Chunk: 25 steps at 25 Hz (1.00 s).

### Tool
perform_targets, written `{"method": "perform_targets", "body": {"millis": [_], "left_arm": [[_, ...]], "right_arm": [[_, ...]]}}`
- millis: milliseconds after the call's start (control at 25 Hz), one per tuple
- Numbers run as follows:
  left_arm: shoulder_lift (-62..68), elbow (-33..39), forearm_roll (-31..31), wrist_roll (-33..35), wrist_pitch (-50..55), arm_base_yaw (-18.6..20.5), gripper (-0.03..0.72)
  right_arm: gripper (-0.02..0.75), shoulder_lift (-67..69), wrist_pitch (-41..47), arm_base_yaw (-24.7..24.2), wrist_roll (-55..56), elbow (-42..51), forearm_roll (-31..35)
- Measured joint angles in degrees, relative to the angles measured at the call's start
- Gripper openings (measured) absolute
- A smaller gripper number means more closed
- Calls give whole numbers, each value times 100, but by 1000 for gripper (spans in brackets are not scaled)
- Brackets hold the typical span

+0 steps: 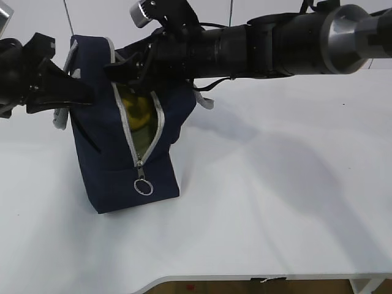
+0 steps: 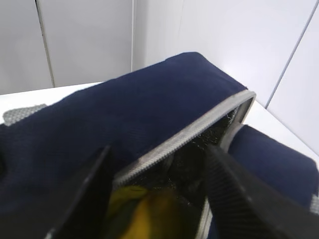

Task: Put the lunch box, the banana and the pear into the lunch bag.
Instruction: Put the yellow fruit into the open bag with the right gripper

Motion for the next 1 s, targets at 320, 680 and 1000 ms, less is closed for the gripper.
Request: {"method": "perform_targets", "body": {"millis": [320,680,1000], "left_arm": [[0,0,0,0,34,0,-2],[0,0,46,0,119,0,-2],[0,0,46,14,119,0,-2]], "right_arm": [[517,-160,-400,0,125,0,0],[519,-996,-1438,-12,2494,0,202],[519,-1196,-627,-116,6120,-74,-3321]]}}
